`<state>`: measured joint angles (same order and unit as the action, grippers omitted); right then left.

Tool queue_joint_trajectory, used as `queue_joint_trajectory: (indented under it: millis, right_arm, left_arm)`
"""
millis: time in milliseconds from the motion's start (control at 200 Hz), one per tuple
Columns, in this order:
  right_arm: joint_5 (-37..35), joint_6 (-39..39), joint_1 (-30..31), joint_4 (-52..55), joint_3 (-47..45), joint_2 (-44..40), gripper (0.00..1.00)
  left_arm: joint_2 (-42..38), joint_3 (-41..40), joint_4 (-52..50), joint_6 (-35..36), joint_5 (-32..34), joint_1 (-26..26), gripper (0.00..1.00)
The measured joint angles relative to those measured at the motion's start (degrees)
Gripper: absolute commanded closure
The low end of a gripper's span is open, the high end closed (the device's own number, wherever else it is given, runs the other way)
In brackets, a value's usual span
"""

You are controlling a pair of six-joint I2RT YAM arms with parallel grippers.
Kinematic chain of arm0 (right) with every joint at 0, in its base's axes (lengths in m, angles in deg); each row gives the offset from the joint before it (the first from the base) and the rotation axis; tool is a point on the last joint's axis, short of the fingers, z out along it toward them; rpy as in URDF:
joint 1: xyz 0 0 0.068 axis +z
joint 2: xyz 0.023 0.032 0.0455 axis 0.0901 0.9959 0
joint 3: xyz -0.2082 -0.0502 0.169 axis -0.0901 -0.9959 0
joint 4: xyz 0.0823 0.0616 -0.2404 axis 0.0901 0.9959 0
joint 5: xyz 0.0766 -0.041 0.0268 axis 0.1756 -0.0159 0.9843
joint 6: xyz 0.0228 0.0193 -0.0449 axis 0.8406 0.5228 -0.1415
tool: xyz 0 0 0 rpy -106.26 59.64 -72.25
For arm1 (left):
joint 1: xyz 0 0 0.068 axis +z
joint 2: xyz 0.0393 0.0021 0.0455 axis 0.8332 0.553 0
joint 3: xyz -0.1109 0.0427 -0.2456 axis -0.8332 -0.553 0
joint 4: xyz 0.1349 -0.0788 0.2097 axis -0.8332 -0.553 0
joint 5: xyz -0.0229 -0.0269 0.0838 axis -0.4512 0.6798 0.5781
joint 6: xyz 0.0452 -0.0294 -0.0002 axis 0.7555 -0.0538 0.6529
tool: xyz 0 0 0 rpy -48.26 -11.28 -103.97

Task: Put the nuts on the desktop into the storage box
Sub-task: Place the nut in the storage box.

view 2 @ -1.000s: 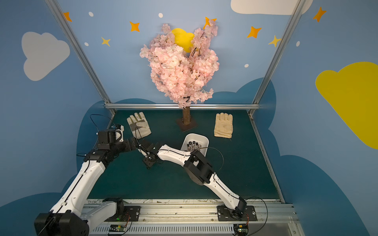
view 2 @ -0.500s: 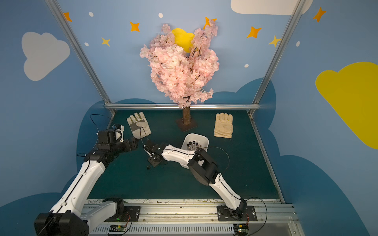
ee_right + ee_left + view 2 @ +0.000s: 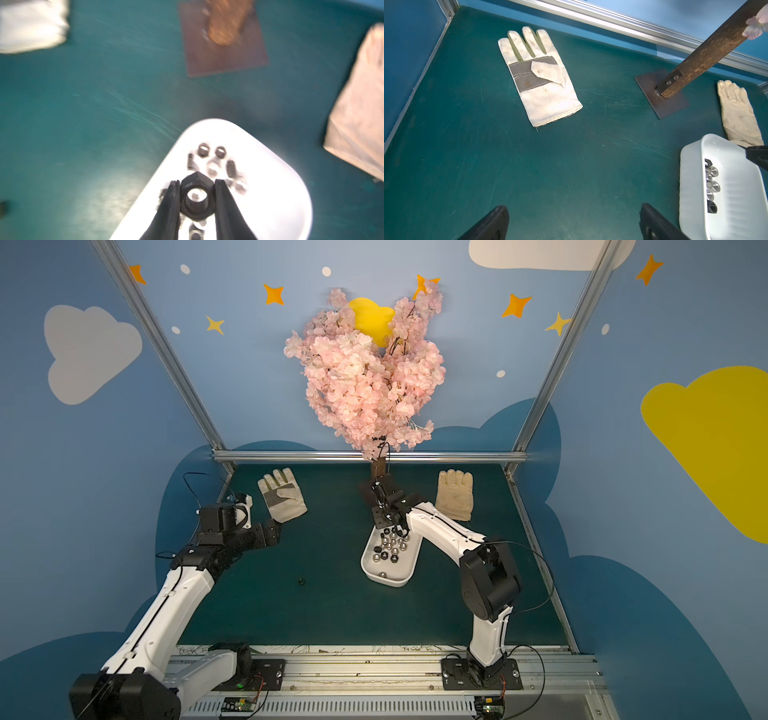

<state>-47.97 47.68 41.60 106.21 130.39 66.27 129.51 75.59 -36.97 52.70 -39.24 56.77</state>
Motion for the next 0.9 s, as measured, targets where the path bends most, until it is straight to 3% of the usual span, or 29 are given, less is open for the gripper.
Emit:
queue_joint_trajectory:
  millis: [235, 521, 901]
  right_arm:
    - [-1.09, 0.0, -5.27, 2.58, -2.4, 2.32, 0.82]
    - [-1.33, -0.7, -6.6, 3.13, -1.77, 7.15, 0.8]
    - [-1.29, -2.01, -6.6, 4.02, 1.81, 9.46, 0.58]
  left_arm:
    - [0.02, 0.0, 0.0, 0.0, 0.0, -0.02, 0.0]
    - [0.02, 0.0, 0.0, 0.0, 0.0, -0.02, 0.0]
    - [0.02, 0.0, 0.0, 0.0, 0.0, -0.02, 0.0]
